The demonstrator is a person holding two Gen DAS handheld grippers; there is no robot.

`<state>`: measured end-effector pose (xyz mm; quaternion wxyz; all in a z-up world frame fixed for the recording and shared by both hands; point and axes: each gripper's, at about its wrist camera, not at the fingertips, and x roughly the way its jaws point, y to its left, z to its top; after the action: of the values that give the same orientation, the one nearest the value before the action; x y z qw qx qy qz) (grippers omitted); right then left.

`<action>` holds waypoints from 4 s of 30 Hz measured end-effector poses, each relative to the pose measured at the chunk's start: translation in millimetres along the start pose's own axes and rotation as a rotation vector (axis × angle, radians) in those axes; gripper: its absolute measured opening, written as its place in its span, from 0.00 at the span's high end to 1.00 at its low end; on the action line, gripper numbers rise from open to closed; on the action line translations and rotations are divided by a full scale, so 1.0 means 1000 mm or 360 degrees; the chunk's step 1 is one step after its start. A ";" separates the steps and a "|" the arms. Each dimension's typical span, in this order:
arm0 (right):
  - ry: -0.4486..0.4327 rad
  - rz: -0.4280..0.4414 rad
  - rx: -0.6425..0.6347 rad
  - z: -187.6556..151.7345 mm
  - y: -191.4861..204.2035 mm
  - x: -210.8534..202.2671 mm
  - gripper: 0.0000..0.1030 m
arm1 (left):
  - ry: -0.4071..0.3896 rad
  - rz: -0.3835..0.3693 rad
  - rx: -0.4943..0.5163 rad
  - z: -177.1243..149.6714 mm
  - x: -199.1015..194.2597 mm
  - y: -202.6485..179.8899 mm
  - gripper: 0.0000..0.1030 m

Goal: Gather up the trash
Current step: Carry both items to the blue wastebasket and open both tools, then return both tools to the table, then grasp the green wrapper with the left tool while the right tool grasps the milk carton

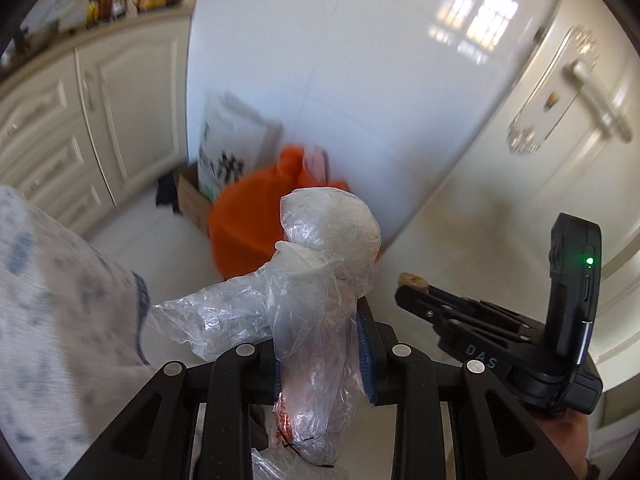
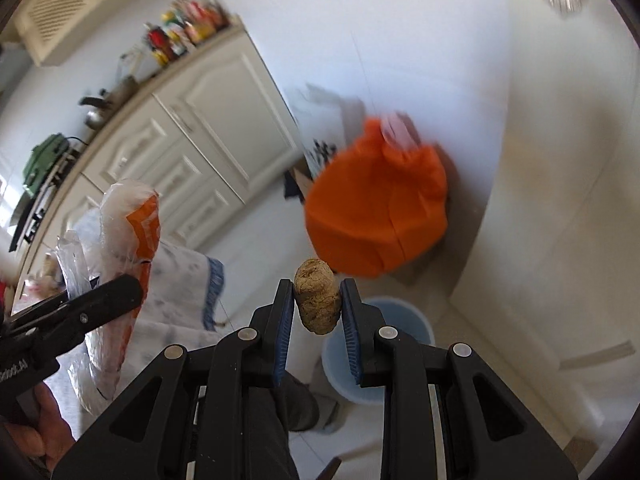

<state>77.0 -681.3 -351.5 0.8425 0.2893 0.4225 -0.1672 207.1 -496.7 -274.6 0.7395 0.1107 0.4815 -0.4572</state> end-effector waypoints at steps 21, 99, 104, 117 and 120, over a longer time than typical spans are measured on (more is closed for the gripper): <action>0.0112 -0.0097 0.0224 -0.018 -0.028 0.032 0.00 | 0.0049 0.0316 0.0053 0.019 0.032 -0.009 0.07; 0.0090 0.0526 -0.1406 -0.134 0.479 -0.002 0.00 | -0.0600 0.1167 -0.0956 -0.277 -0.340 0.270 0.01; 0.0175 0.0525 -0.1419 -0.139 0.485 0.017 0.00 | -0.0560 0.1143 -0.0936 -0.265 -0.320 0.297 0.01; 0.0336 0.0527 -0.1460 -0.159 0.493 0.068 0.13 | -0.0434 0.1037 -0.0979 -0.235 -0.268 0.376 0.37; 0.0334 0.0513 -0.1490 -0.162 0.492 0.068 0.27 | -0.0451 0.0948 -0.0994 -0.233 -0.270 0.383 0.68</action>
<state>276.2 -199.3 -313.4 0.8499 -0.0428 0.4846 0.2024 332.8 11.6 -279.9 0.8953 -0.0477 0.4376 -0.0680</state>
